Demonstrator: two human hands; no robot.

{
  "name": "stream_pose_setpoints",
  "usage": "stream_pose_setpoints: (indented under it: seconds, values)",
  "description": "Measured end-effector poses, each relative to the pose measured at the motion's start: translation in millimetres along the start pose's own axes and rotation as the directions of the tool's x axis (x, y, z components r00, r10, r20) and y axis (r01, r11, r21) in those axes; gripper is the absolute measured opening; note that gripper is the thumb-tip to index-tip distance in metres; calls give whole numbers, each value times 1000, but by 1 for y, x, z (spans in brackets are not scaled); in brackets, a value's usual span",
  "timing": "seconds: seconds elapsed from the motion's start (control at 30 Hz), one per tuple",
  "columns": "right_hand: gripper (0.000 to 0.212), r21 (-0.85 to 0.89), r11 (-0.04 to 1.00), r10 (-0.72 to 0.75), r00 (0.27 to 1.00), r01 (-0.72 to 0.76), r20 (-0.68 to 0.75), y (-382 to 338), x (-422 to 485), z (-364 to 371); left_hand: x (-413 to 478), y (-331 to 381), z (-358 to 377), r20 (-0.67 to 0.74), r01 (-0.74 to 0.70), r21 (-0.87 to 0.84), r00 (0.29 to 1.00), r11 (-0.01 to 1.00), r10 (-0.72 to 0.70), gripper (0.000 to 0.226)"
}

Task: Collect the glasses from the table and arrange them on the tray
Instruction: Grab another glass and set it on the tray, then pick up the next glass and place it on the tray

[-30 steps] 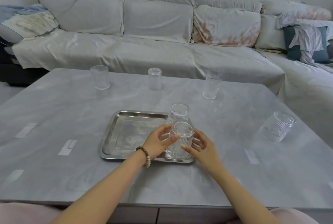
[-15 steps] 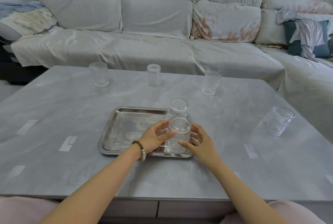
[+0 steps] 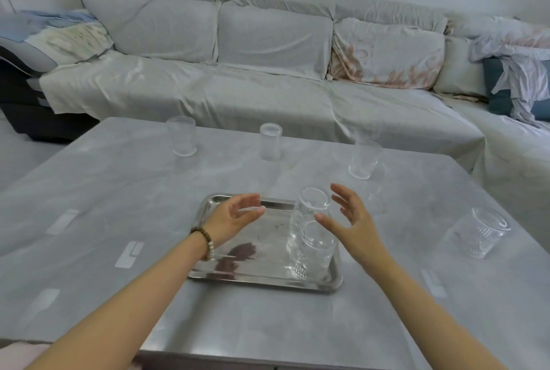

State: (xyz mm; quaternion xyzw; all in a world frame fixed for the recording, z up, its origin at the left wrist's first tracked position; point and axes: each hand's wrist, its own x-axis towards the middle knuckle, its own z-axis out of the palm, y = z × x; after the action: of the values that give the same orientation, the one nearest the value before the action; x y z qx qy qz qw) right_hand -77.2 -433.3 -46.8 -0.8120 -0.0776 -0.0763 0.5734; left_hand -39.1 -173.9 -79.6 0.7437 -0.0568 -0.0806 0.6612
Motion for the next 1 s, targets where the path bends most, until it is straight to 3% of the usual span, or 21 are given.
stream_pose_setpoints:
  seconds: [0.2, 0.33, 0.5, 0.77, 1.0]
  values:
    - [72, 27, 999, 18, 991, -22, 136, -40, 70, 59, 21, 1, -90, -227, 5, 14, 974, 1000, -2, 28]
    - [60, 53, 996, 62, 981, -73, 186, -42, 116, 113, 29, -10, -153, -357, 66, 106, 934, 992, -23, 49]
    - [63, 72, 990, 101, 962, -122, 253, -38, 172, 183, 50, -24, -215, -454, 132, 178, 890, 975, -38, 70]
    - [66, 72, 981, 150, 934, -182, 324, -25, 248, 270, 122, -25, -253, -469, 84, 184, 883, 979, 12, 77]
    - [63, 115, 961, 186, 897, -250, 401, -6, 281, 297, 186, -31, -252, -398, 33, 205, 916, 978, 53, 78]
